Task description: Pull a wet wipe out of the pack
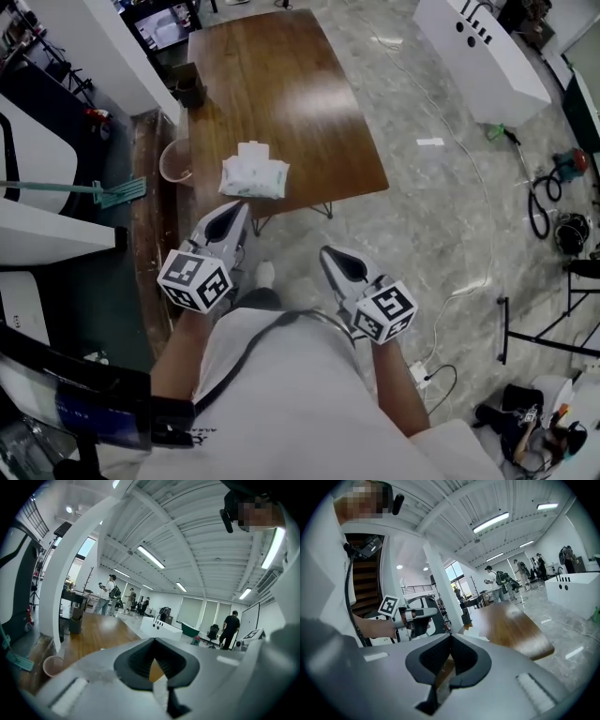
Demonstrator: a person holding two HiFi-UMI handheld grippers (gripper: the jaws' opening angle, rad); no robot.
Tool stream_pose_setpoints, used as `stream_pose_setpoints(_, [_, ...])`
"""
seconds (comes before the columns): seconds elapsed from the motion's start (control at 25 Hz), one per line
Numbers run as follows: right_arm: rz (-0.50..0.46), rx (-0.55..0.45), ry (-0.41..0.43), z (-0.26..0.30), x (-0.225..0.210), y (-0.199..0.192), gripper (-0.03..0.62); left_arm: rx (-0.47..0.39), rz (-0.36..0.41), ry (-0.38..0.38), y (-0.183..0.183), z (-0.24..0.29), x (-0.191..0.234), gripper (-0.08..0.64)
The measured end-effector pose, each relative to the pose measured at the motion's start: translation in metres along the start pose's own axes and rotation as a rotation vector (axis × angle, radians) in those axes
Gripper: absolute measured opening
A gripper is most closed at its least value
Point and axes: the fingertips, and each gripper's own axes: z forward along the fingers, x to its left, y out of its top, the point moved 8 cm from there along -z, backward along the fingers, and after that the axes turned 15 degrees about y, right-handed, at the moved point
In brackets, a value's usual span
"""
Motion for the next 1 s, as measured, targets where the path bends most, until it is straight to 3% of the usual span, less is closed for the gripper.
stream_pose_setpoints(0.2, [-0.068, 0.036, 0.008, 0.066, 0.003, 0.029, 0.008, -0.009, -0.004, -0.016, 0.016, 0.020, 0.048, 0.005])
stream_pose_setpoints(0.4, [-0.078, 0.095, -0.021, 0.110, 0.000, 0.033, 0.008, 0.030, 0.013, -0.069, 0.014, 0.033, 0.082, 0.005])
stream_pose_setpoints(0.76, [-0.059, 0.088, -0.142, 0.137, -0.013, 0.043, 0.008, 0.096, 0.021, -0.176, 0.009, 0.061, 0.126, 0.004])
stream_pose_setpoints(1.0, [-0.051, 0.112, -0.134, 0.150, -0.029, 0.048, 0.008, 0.067, 0.052, -0.227, 0.021, 0.078, 0.127, 0.005])
